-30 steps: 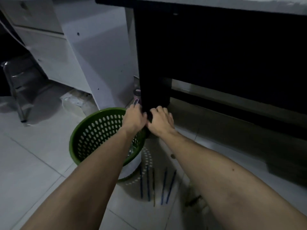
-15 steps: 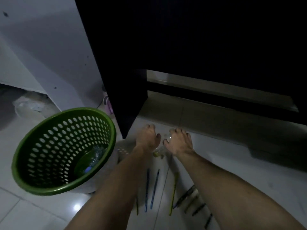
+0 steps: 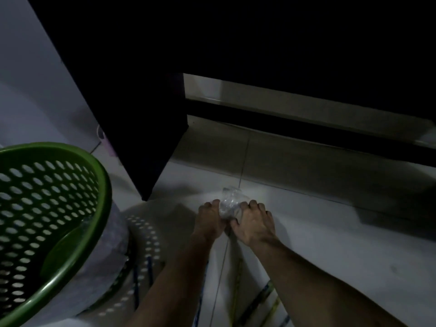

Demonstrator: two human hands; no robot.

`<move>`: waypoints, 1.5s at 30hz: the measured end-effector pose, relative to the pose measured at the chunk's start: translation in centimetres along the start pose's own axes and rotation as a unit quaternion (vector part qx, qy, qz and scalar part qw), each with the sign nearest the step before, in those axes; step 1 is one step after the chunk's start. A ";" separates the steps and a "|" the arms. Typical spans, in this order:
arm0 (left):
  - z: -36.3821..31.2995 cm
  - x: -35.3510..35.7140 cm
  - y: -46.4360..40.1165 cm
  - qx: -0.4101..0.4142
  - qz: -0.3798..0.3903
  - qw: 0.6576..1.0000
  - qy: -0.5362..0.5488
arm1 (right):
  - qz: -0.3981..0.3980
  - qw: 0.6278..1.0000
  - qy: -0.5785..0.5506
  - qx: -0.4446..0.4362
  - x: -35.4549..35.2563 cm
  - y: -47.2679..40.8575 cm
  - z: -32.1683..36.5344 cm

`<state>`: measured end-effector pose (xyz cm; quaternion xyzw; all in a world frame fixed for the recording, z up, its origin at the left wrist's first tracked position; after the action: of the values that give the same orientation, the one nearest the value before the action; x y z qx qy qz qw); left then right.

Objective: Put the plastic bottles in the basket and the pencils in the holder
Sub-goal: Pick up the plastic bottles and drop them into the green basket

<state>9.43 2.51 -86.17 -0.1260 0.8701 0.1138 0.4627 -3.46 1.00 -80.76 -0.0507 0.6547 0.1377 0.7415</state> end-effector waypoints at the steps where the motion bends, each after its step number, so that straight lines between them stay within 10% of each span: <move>1: 0.1 0.1 0.0 0.000 -0.004 1.000 0.003 | -0.002 1.000 -0.002 0.001 0.1 0.1 -0.2; 28: -4.2 -35.2 13.3 0.010 -0.249 0.968 0.009 | 0.032 0.977 -0.200 -0.066 -15.9 8.9 17.7; 45: 14.5 -37.0 17.9 -0.334 -0.169 0.926 -0.042 | 0.135 0.939 -0.313 -0.039 -12.4 10.1 26.7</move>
<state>34.84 28.12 -61.78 -0.4138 0.7272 0.3234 0.4420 18.02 15.78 -63.79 0.0555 0.3847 0.2707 0.8807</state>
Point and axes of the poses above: each hand's wrist, its own y-axis away from the middle knuckle, its own x-axis out of the palm, z = x × y, the point moved 10 cm from there along -y, towards the middle knuckle, and after that the axes turned 9 degrees about -z, right-handed, at the moved point
